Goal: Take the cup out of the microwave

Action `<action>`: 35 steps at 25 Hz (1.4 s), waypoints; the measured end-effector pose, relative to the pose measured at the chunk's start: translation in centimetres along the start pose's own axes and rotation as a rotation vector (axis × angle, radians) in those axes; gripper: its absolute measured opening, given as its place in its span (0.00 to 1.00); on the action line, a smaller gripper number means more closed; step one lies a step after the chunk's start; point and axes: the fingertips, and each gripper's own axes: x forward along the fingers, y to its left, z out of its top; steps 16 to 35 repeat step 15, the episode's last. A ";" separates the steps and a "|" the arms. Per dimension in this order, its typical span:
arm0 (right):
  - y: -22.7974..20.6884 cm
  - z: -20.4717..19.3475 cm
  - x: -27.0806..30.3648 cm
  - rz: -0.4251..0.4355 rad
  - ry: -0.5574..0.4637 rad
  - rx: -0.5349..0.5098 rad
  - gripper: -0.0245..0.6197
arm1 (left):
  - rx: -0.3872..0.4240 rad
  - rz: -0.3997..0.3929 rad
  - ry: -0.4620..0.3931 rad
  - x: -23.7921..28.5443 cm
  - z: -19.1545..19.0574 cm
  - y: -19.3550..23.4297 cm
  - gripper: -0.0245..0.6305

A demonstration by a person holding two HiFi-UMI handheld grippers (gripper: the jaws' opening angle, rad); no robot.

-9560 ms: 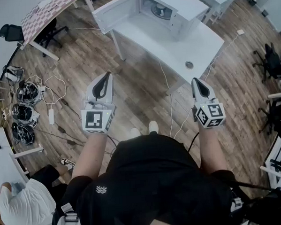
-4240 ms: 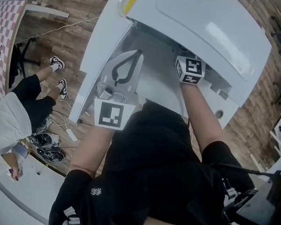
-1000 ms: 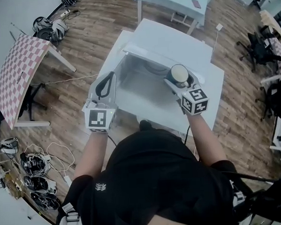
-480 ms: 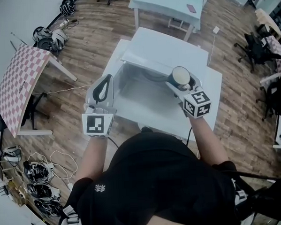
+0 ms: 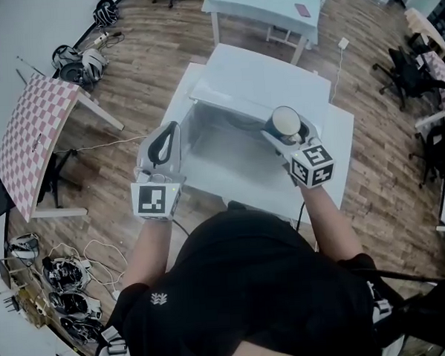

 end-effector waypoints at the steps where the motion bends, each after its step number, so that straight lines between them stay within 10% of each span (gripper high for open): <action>1: -0.1 0.0 0.0 0.002 -0.001 0.000 0.65 | -0.002 0.000 0.001 0.1 0.0 -0.1 0.05; 35: 0.0 -0.5 0.2 0.000 -0.011 0.013 0.65 | -0.013 0.005 0.022 -0.5 -1.1 -0.2 0.05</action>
